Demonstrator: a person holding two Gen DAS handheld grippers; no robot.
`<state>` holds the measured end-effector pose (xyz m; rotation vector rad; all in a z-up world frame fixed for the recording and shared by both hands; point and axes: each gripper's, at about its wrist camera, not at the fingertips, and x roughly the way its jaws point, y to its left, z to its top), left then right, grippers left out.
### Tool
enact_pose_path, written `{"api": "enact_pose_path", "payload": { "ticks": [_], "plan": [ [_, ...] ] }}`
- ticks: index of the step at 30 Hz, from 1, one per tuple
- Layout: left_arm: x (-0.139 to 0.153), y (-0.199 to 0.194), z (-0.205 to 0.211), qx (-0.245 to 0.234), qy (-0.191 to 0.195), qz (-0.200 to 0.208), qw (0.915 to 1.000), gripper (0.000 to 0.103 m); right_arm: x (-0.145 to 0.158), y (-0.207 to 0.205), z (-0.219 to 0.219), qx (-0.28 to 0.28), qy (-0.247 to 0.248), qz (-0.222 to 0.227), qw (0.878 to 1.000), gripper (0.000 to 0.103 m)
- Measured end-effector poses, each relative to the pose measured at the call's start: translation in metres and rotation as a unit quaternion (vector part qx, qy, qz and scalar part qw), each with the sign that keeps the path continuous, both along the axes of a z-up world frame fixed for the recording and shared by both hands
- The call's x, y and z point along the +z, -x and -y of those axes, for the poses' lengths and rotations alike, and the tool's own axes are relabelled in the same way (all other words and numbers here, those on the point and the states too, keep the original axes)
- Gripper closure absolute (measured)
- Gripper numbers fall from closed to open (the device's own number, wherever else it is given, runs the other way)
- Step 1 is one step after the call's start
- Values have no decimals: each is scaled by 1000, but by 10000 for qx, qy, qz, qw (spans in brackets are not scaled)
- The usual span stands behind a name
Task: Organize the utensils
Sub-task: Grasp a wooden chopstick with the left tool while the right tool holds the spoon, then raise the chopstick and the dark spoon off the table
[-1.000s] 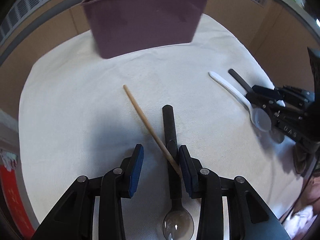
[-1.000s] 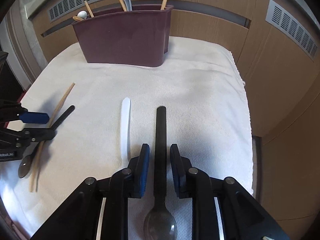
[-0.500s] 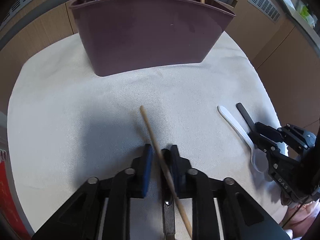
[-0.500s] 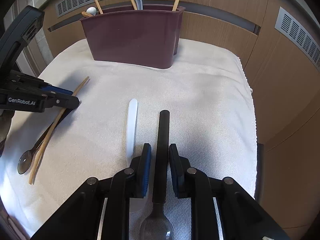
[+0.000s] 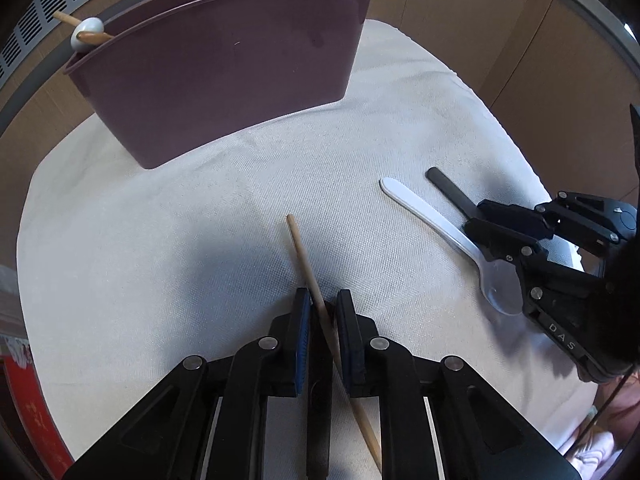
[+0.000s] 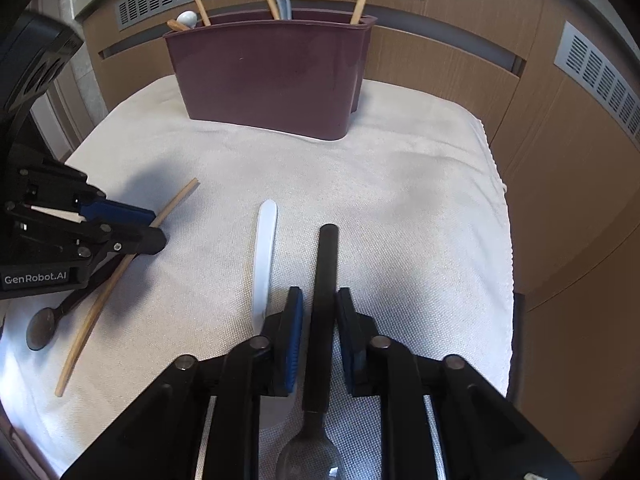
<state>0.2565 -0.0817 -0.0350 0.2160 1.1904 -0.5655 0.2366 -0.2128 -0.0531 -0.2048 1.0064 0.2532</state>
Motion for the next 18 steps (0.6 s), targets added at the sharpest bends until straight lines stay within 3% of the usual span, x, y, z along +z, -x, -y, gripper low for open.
{"api": "enact_pose_path", "payload": {
  "ticks": [9, 10, 12, 18],
  "plan": [
    [-2, -11, 20, 49, -144, -75, 9999, 89, 14, 20, 22, -308, -554, 36, 9980, 92],
    [-2, -10, 22, 135, -350, -149, 9992, 89, 16, 24, 24, -339, -602, 49, 9976, 92],
    [-1, -6, 23, 211, -344, -24, 9992, 93, 21, 30, 30, -399, -724, 97, 9965, 92],
    [36, 33, -7, 341, 726, 218, 9965, 96, 44, 50, 36, -463, -813, 353, 9950, 92]
  ]
}}
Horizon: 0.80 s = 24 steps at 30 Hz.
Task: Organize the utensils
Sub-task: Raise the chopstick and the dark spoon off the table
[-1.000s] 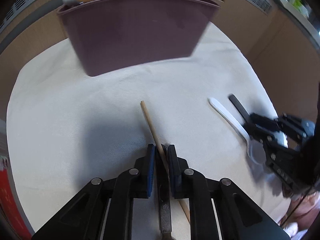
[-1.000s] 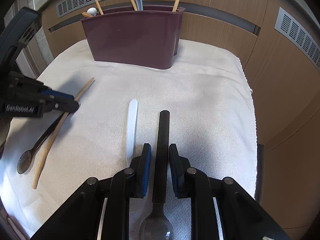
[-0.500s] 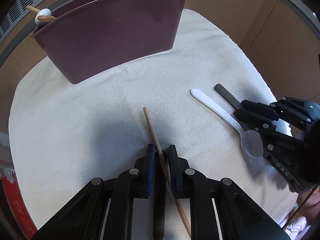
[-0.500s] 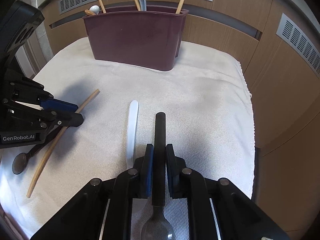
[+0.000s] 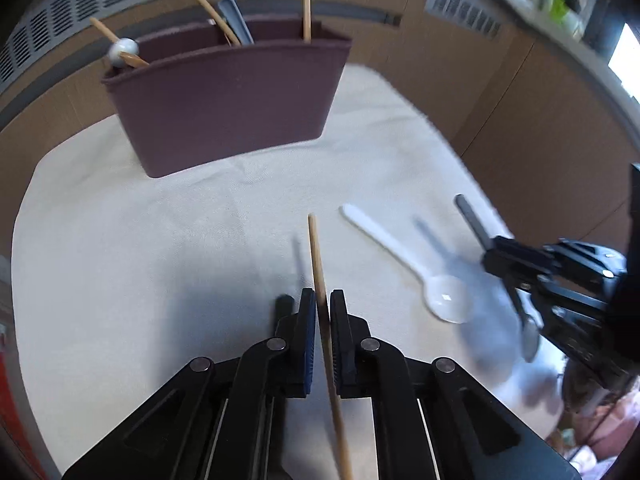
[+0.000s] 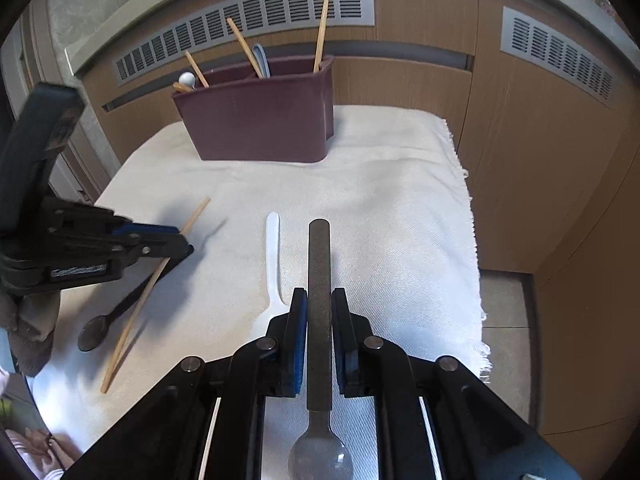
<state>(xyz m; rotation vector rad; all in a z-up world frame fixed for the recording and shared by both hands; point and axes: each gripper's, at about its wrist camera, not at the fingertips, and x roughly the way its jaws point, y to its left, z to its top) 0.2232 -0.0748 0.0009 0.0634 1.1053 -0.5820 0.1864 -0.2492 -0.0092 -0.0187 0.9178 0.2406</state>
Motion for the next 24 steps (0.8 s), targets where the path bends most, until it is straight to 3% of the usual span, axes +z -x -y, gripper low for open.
{"api": "enact_pose_path", "payload": {
  "ticks": [6, 7, 8, 13, 19, 24],
  "plan": [
    [30, 51, -28, 62, 180, 438, 9989, 96, 18, 17, -1, 4, 77, 184, 9998, 92],
    [30, 57, -26, -77, 83, 392, 9992, 96, 20, 17, -1, -3, 82, 186, 9998, 92],
    [27, 58, -25, 81, -135, 488, 9987, 96, 21, 18, -1, -4, 90, 176, 9998, 92],
    [-14, 51, -4, 1, -775, 32, 9970, 94, 25, 26, -1, -12, 56, 239, 9997, 92],
    [-38, 30, 22, 18, -1321, -113, 9912, 92, 22, 33, 5, -32, 53, 233, 9997, 92],
    [-39, 14, 35, -132, -1469, -214, 9888, 92, 14, 35, 11, -48, -26, 172, 9998, 92]
  ]
}}
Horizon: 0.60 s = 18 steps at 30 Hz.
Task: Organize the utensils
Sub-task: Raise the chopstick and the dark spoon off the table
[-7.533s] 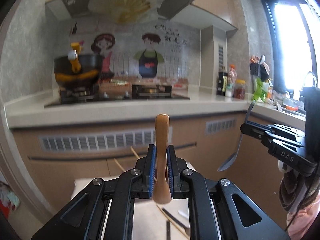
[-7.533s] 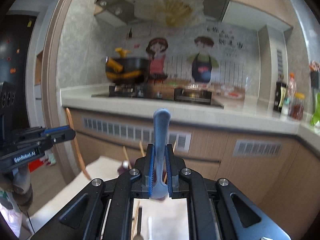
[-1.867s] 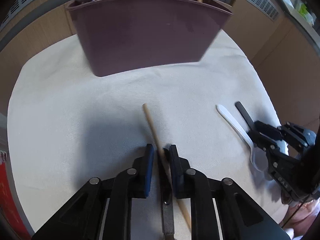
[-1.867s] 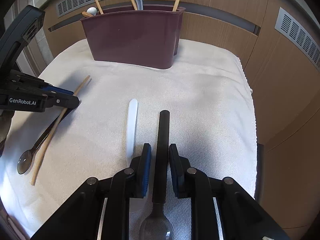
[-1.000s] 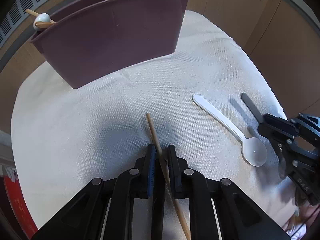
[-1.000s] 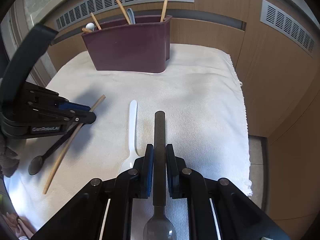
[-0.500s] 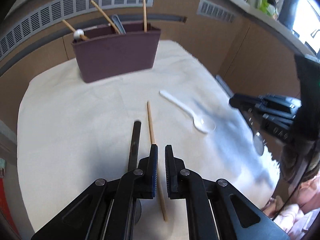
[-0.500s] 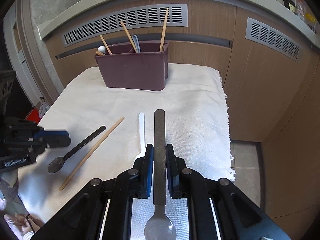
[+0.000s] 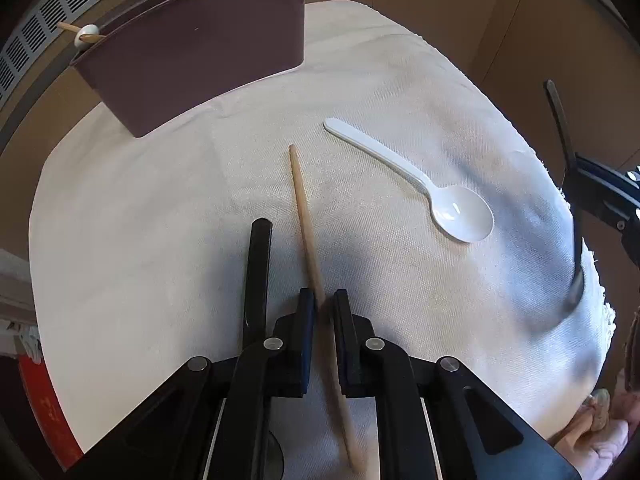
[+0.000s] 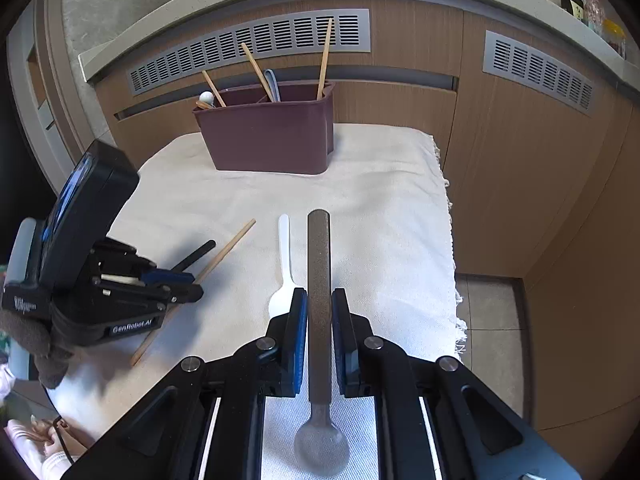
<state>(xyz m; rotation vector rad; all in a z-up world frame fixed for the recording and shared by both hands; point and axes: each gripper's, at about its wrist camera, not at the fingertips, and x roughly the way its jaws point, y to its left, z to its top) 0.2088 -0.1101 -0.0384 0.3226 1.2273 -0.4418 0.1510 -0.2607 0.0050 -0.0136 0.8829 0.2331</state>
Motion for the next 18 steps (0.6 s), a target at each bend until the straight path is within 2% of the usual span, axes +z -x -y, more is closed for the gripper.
{"api": "enact_pose_path", "payload": {
  "ticks": [4, 8, 11, 12, 15, 18],
  "plan": [
    [-1, -16, 5, -115, -9, -258, 9996, 92, -4, 0, 2, -14, -59, -31, 10000, 92],
    [-2, -23, 20, -341, -344, -280, 9984, 94, -10, -6, 1, -7, 0, -102, 9999, 92],
    [-3, -19, 29, -422, -524, -124, 9977, 98, -22, -12, 1, 60, 72, -342, 9994, 83],
    [-3, -17, 30, -440, -541, -61, 9975, 98, -27, -14, 2, 24, 87, -423, 9991, 75],
    [-3, -10, 21, -367, -346, 33, 9987, 98, -42, -22, 1, -10, 267, -578, 9980, 73],
    [-3, -1, 4, -244, 21, -100, 9996, 98, -54, -36, -6, -20, 561, -744, 9957, 74]
  ]
}}
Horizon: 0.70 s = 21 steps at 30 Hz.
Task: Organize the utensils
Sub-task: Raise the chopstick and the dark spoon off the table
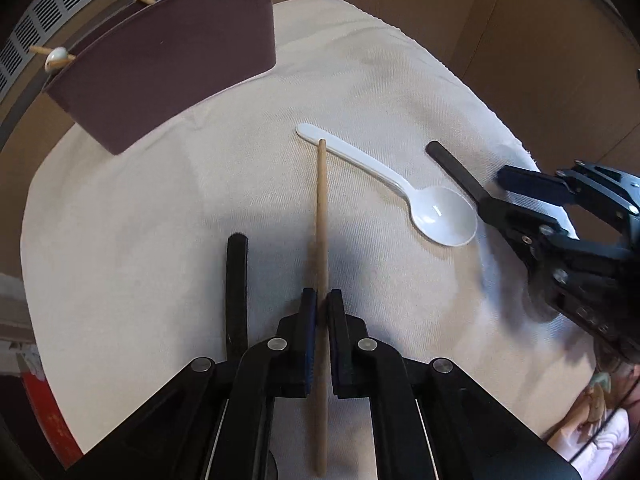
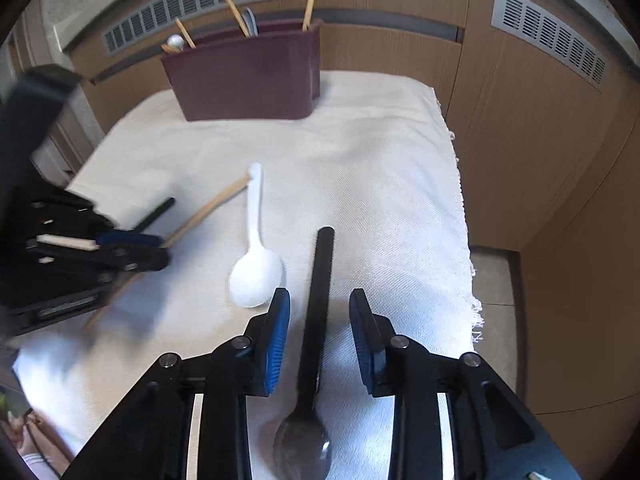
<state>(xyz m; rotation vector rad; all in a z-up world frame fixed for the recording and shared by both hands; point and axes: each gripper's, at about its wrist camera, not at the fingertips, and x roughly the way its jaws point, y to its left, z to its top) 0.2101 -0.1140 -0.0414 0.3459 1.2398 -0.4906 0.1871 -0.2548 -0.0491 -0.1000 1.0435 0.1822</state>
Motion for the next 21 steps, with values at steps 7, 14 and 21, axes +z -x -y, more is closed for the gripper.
{"api": "enact_pose_path", "payload": {
  "ticks": [7, 14, 21],
  "plan": [
    [1, 15, -12, -33, 64, -83, 9999, 97, -5, -17, -24, 391, 501, -218, 9977, 87],
    [1, 7, -7, -34, -30, -211, 9998, 95, 4, 6, -15, 486, 232, -126, 9985, 92],
    [-4, -17, 21, -81, -349, -288, 9989, 93, 21, 18, 11, 128, -329, 113, 9993, 92]
  ]
}}
